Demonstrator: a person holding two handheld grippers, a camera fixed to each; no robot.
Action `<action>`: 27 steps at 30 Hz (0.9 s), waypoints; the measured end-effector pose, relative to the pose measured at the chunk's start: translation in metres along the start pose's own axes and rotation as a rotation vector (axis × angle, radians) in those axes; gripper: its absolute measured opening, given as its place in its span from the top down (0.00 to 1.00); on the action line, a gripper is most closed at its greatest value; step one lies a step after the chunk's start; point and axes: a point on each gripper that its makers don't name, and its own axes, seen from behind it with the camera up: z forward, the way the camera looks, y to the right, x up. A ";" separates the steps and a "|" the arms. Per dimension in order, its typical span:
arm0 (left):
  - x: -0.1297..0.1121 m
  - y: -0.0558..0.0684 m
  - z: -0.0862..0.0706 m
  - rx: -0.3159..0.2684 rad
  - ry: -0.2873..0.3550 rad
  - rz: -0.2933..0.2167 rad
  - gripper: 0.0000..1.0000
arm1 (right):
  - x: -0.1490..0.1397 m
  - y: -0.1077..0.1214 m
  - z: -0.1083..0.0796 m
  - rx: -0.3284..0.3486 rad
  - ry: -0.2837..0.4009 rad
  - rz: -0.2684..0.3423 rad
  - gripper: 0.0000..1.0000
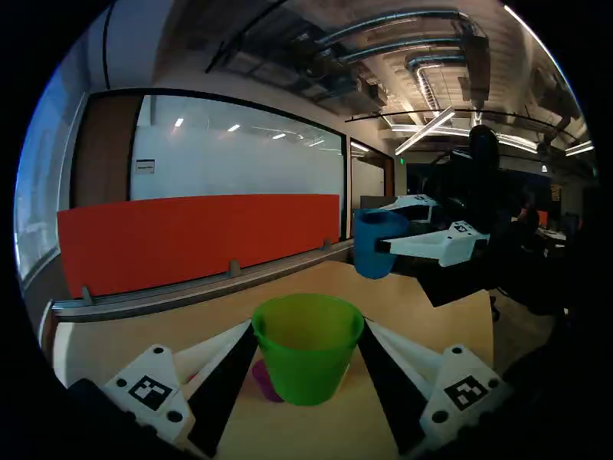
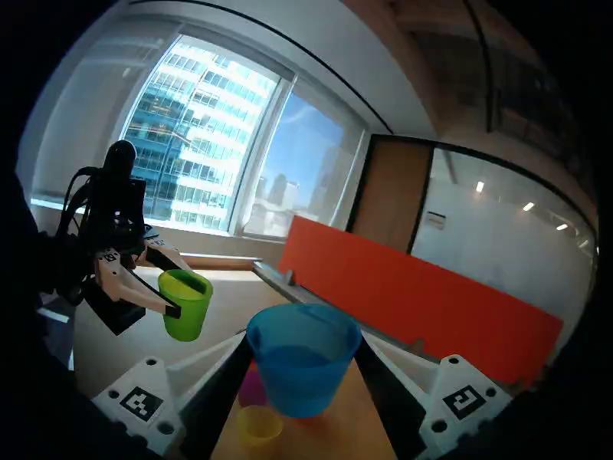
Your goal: Pour water
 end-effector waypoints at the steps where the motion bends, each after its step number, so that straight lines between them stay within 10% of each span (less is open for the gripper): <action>1: 0.000 0.001 0.001 -0.002 0.002 0.000 0.12 | 0.002 0.001 0.001 -0.001 0.001 -0.016 0.09; 27: 0.002 0.029 0.013 -0.062 0.014 0.007 0.12 | 0.047 0.004 0.028 -0.001 0.013 -0.397 0.09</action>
